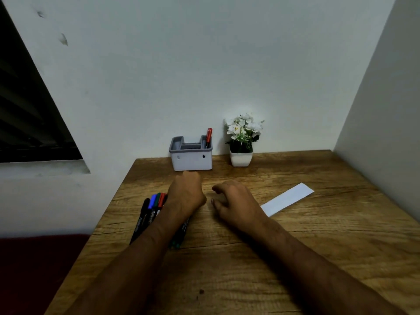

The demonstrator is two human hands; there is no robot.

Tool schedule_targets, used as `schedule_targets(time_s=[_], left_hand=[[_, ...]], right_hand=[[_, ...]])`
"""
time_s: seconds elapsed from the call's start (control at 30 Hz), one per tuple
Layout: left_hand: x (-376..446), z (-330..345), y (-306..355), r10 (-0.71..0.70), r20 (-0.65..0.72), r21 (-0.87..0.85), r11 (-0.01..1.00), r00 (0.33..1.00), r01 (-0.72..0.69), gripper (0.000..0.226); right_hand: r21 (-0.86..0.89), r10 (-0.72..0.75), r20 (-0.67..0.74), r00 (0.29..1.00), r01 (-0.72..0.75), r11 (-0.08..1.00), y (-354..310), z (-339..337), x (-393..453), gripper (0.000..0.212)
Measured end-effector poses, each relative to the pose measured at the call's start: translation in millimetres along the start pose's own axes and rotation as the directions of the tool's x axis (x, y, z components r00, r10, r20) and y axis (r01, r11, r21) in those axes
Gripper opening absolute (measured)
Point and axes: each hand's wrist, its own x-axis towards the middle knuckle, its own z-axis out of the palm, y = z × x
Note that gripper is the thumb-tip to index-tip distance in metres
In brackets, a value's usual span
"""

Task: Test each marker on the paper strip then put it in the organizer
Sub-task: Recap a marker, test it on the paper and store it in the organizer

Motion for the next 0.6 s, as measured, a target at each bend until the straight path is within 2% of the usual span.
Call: schedule_targets(time_s=[0.13,0.23,0.3,0.4,0.43,0.5,0.6], left_hand=[[0,0,4,0.017,0.007,-0.073,0.997,1.0,-0.017,0.015],[0,-1,7,0.021,-0.003,-0.137,0.99,1.0,-0.021,0.011],[2,-5,8,0.011,0.012,-0.211,0.978,1.0,-0.008,0.007],[10,-13,8,-0.021,0.035,-0.375,0.926,0.999,0.033,0.006],[13,-14,8,-0.033,0.042,-0.464,0.885,0.999,0.049,0.004],[15,-20,12,-0.047,0.059,-0.672,0.737,0.997,0.075,0.003],[15,-29,24,-0.06,0.086,-0.879,0.465,0.994,0.104,0.007]], right_hand=[[0.21,0.101,-0.044,0.994,-0.089,0.974,0,-3,0,0.033],[0.396,0.22,-0.087,0.972,-0.169,0.903,4,-5,1,0.023],[0.526,0.305,-0.102,0.947,-0.209,0.824,7,-7,2,0.014],[0.73,0.413,-0.071,0.908,-0.235,0.642,9,-13,3,0.012],[0.772,0.434,-0.055,0.899,-0.237,0.59,9,-16,3,0.012],[0.811,0.453,-0.046,0.89,-0.232,0.537,9,-20,3,0.011],[0.775,0.478,-0.069,0.875,-0.255,0.578,12,-23,4,0.012]])
